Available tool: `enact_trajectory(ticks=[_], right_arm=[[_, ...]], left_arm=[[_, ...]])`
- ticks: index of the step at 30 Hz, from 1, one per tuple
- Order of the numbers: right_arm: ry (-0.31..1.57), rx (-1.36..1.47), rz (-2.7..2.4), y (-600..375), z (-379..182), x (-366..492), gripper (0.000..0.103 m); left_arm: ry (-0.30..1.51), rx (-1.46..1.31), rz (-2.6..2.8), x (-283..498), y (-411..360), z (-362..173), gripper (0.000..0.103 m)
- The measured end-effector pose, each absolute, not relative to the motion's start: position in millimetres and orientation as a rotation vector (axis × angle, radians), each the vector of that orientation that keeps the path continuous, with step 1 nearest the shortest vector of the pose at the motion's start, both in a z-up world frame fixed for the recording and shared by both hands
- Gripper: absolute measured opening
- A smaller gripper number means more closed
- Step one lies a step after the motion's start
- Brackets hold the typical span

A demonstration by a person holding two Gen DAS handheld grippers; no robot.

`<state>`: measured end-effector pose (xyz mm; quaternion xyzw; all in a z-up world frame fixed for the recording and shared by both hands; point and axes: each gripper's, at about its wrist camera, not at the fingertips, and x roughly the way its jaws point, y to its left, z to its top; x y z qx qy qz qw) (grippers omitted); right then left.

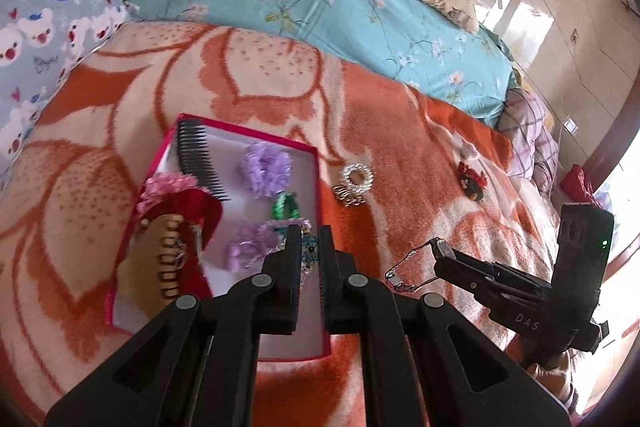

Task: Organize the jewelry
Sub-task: 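Carry the watch in the right tool and crystal bracelet in the left tool into the box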

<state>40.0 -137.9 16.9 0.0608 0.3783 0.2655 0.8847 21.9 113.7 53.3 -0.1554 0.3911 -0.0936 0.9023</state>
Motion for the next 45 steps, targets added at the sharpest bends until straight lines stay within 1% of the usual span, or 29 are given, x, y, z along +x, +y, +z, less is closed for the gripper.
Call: enact_trajectory(ticks=[7, 22, 35, 45], right_arm=[[0.804, 0.095, 0.62, -96.7, 10.3, 40.5, 0.03], [0.889, 0.04, 0.668, -31.2, -32.3, 56.8, 0.03], [0.964, 0.012, 0.644, -13.8, -68.5, 78.8, 0.03], [0.98, 0.01, 0.647, -14.3, -75.2, 82.7, 0.03]], left_arm=[[0.85, -0.336, -0.155, 16.4, 132.3, 34.6, 0.006], [0.942, -0.325, -0.101, 30.7, 156.0, -16.3, 0.006], [0.988, -0.326, -0.09, 36.9, 164.1, -47.0, 0.006], [1.018, -0.265, -0.102, 39.5, 154.9, -57.4, 0.006]])
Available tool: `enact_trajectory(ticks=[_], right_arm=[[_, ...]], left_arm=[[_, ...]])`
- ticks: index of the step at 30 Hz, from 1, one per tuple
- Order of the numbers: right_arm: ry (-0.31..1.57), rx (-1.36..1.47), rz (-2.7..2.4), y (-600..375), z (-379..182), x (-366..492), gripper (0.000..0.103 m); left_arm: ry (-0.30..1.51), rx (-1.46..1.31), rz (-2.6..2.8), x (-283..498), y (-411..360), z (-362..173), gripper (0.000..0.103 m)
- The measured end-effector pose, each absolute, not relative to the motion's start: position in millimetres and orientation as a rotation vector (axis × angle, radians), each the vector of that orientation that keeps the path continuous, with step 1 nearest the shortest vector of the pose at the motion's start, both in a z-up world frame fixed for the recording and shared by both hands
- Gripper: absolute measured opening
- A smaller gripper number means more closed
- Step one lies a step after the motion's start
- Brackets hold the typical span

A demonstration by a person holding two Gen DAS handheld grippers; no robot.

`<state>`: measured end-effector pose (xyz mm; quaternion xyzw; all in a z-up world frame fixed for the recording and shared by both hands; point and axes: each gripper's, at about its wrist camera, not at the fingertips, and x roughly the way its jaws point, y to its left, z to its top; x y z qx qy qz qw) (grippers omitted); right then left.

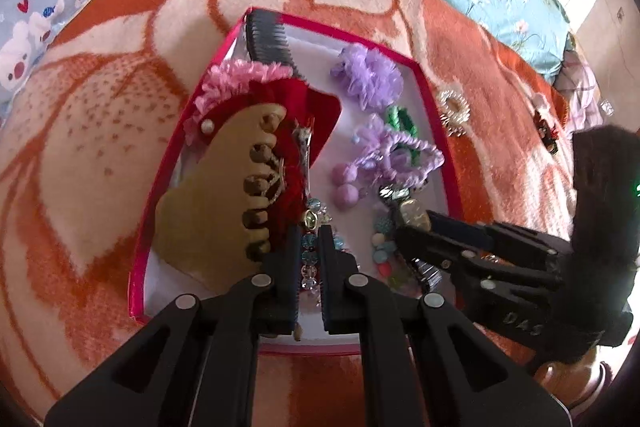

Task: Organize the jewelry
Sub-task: 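Carry the watch in the right tool and crystal bracelet in the left tool into the box, then open the right tool to drop the watch while the left tool releases the crystal bracelet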

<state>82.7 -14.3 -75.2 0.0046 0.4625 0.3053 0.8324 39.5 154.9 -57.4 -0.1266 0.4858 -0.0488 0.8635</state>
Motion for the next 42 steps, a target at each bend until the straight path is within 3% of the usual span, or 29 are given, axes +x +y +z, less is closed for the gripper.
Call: enact_trajectory(ticks=[42], right_arm=[[0.988, 0.014, 0.629, -14.5, -67.8, 80.8, 0.033]], left_arm=[[1.068, -0.181, -0.182, 42.9, 153.7, -64.9, 0.007]])
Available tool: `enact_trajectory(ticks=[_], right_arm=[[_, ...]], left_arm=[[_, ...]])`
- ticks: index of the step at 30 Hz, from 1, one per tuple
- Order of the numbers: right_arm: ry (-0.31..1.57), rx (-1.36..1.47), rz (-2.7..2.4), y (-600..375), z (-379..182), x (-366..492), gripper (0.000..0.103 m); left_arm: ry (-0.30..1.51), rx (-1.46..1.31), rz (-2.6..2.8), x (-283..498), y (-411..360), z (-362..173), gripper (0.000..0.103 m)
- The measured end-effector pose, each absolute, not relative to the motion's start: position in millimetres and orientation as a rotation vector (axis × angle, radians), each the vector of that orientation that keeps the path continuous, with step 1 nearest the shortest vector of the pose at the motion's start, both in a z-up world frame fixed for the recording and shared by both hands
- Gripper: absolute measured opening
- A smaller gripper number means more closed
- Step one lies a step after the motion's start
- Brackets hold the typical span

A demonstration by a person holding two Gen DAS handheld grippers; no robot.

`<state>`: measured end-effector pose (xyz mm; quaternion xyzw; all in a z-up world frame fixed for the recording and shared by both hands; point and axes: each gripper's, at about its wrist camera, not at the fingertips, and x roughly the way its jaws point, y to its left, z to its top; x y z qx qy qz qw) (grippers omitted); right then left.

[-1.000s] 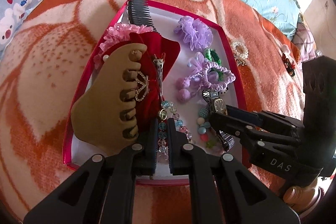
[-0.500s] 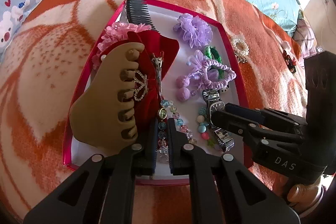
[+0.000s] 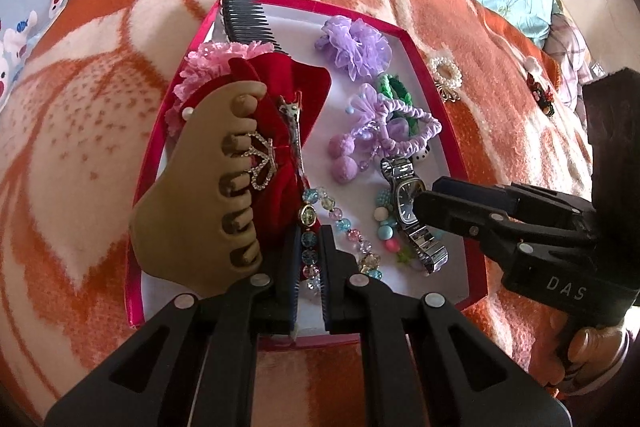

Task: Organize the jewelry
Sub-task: 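Open the right tool to drop the watch while the left tool releases the crystal bracelet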

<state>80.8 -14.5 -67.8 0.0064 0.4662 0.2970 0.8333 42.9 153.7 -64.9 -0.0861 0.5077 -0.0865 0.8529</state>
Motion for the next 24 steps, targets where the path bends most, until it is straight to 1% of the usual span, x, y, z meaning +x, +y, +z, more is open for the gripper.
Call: enact_trajectory(ticks=[6, 7, 9, 11, 12, 14, 16, 18, 22, 24], right_arm=[[0.973, 0.017, 0.63, -19.3, -59.6, 76.6, 0.033], [0.969, 0.017, 0.629, -20.2, -57.8, 76.0, 0.033], [0.957, 0.015, 0.623, -24.5, -53.0, 73.8, 0.034], [0.949, 0.018, 0.617, -29.4, -49.0, 71.5, 0.035], [0.943, 0.017, 0.613, -31.7, -46.9, 70.1, 0.037], [0.934, 0.016, 0.605, -37.6, -43.2, 66.5, 0.041], [0.928, 0.018, 0.598, -43.4, -40.5, 64.4, 0.048], [0.923, 0.017, 0.589, -50.2, -38.3, 61.2, 0.06], [0.922, 0.013, 0.585, -59.0, -35.3, 53.7, 0.062], [0.921, 0.007, 0.596, -62.0, -33.7, 48.4, 0.064]], left_arm=[[1.074, -0.198, -0.181, 40.4, 154.9, -62.8, 0.007], [1.074, -0.2, -0.184, 39.5, 154.7, -61.7, 0.01], [1.072, -0.208, -0.192, 36.5, 153.7, -58.3, 0.018], [1.059, -0.206, -0.195, 32.4, 151.4, -53.3, 0.036], [1.051, -0.196, -0.187, 29.4, 149.5, -50.2, 0.04], [1.037, -0.17, -0.159, 24.4, 146.9, -45.1, 0.053], [1.03, -0.176, -0.154, 20.1, 146.9, -41.0, 0.057], [1.037, -0.203, -0.151, 15.2, 149.7, -38.6, 0.062], [1.025, -0.177, -0.085, 2.2, 150.9, -30.8, 0.07], [1.008, -0.157, -0.059, -6.1, 150.6, -24.4, 0.073]])
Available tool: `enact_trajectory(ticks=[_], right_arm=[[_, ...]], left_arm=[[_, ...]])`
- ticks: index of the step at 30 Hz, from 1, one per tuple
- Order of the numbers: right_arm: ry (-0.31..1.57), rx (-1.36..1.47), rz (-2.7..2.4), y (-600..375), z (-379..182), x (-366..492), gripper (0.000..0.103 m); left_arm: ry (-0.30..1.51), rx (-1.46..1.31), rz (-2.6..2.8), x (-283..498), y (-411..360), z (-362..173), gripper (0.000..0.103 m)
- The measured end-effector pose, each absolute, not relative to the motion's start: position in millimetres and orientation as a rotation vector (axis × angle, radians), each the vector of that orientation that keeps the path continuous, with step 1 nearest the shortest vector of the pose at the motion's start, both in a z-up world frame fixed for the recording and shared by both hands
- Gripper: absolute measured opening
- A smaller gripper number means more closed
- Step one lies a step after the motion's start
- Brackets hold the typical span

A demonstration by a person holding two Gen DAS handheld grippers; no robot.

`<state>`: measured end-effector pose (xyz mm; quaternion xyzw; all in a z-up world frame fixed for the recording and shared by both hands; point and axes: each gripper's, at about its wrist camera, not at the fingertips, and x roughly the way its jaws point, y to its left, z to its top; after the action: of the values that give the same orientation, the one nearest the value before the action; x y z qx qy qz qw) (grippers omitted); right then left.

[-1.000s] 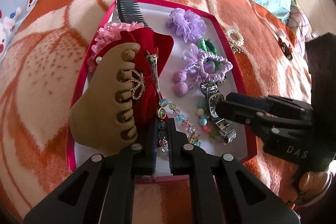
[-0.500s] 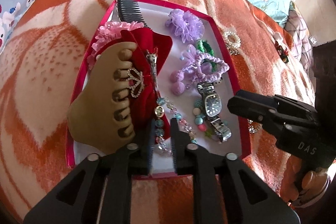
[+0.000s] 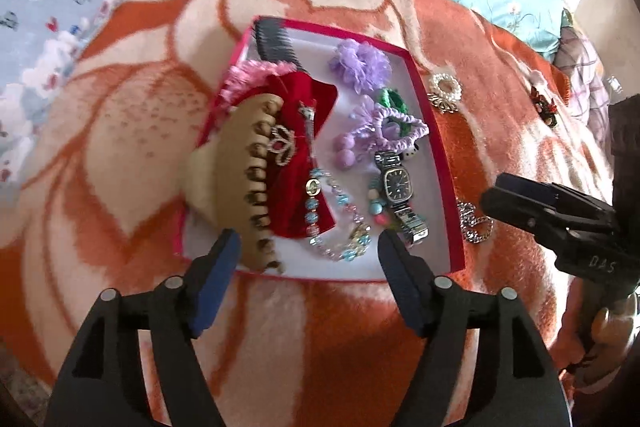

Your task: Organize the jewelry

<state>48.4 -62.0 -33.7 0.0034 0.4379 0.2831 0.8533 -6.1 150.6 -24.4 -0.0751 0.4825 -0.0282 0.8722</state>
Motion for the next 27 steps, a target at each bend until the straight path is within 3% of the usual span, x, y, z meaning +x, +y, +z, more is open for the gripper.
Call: enact_trajectory(ticks=[4, 14, 27], right_arm=[[0.918, -0.007, 0.622, -61.8, -30.6, 35.7, 0.071], [0.927, -0.069, 0.642, -62.2, -23.4, 6.0, 0.084], [0.899, -0.127, 0.648, -57.8, -1.5, -20.1, 0.092]], left_arm=[[1.005, -0.132, -0.006, -19.7, 151.4, -16.7, 0.085], [1.045, -0.057, 0.116, -45.4, 151.5, -11.0, 0.085], [0.998, 0.013, 0.172, -70.2, 139.5, 16.0, 0.087]])
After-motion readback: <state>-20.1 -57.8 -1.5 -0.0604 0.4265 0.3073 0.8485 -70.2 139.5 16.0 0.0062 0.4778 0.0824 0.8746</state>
